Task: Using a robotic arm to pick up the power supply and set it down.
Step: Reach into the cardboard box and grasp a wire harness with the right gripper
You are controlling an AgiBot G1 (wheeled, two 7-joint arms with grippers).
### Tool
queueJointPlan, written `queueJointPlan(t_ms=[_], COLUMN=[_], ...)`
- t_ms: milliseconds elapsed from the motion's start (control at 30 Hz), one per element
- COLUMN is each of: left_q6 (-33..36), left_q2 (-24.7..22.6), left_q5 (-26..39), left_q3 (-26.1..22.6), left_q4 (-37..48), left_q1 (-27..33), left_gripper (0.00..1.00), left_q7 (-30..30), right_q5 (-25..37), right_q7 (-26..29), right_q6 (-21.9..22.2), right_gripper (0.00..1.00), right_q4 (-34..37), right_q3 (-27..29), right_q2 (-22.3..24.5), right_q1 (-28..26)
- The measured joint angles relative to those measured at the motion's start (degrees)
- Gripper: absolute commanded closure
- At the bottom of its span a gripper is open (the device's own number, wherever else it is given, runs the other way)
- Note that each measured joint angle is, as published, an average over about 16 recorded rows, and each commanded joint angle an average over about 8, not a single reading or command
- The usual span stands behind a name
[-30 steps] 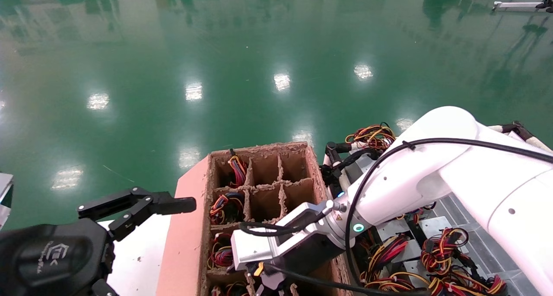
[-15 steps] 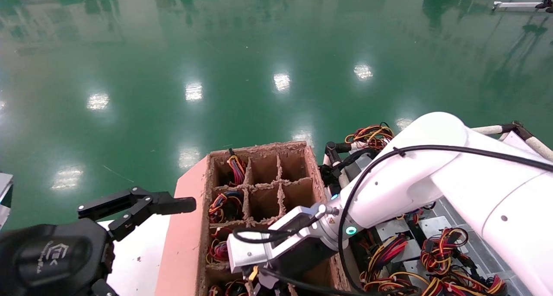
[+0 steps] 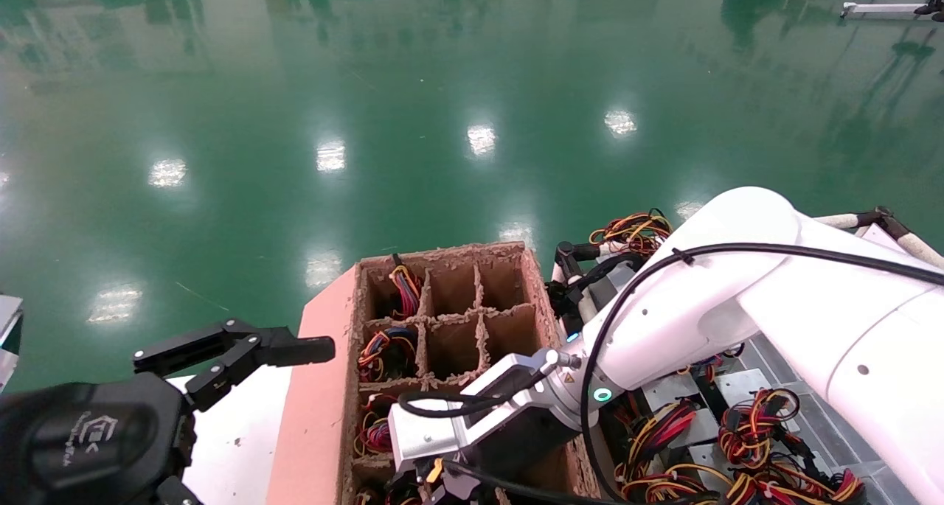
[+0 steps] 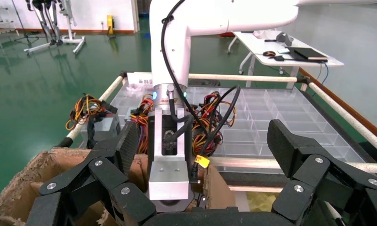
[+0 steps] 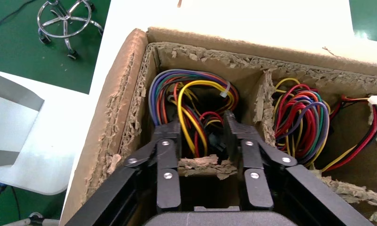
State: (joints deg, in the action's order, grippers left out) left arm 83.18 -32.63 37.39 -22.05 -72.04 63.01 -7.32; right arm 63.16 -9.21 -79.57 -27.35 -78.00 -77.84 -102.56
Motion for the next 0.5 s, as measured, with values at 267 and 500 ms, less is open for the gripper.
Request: queueJointPlan(t_ms=[267, 500], left_q6=[0.00, 0.00], left_q2=[0.00, 0.00], left_q5=[0.00, 0.00], left_q3=[0.00, 0.00], left_q4=[0.00, 0.00], left_q1=[0.00, 0.00], left_gripper=[0.00, 0.00], left_q7=[0.00, 0.00], right_q5=[-1.53, -3.37], right_q7=[-0.13, -0.23], right_q6=[-1.01, -2.96], right_gripper=[1.00, 1.00], right_q4=[0.86, 2.38], right_q3=[-0.39, -0.27], right_q2=[0.13, 0.33], right_q1=[-0.38, -0.99])
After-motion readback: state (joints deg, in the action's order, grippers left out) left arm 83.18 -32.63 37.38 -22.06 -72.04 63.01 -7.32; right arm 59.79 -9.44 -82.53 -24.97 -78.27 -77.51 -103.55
